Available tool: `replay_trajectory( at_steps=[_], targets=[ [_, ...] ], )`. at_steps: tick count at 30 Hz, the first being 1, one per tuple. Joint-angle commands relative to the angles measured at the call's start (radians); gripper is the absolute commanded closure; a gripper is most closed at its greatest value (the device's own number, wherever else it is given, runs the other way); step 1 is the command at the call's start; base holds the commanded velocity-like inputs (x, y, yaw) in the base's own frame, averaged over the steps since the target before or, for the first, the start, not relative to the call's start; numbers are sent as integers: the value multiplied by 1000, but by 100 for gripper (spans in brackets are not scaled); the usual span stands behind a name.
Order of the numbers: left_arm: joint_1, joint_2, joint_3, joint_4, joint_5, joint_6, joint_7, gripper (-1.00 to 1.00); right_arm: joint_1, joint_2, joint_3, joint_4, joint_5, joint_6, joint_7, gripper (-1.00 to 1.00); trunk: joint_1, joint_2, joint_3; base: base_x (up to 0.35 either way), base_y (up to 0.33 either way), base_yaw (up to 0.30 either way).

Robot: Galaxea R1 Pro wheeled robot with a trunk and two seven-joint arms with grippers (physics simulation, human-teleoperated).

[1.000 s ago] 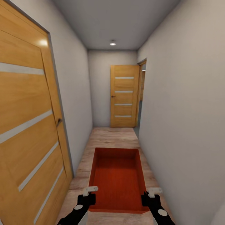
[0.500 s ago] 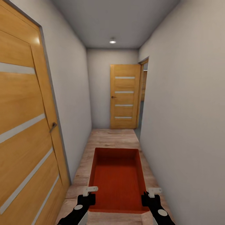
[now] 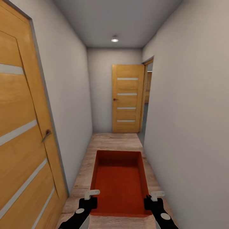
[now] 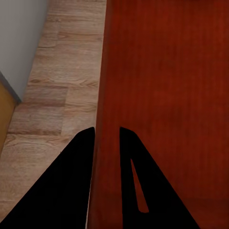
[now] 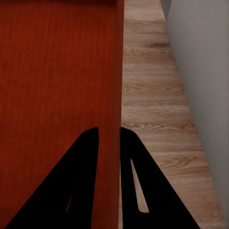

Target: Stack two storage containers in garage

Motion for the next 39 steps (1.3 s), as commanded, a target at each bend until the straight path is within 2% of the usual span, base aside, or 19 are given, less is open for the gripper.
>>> replay_trajectory(
  at_steps=[1,39],
  targets=[
    [-1,0,19,-26,-6,-3,8,100,1,0,14,2,23,-3,7,100,1,-1,0,328,0,0],
    [-1,-3,19,-26,-6,-3,8,100,1,0,14,2,24,-3,6,100,1,-1,0,328,0,0]
  ],
)
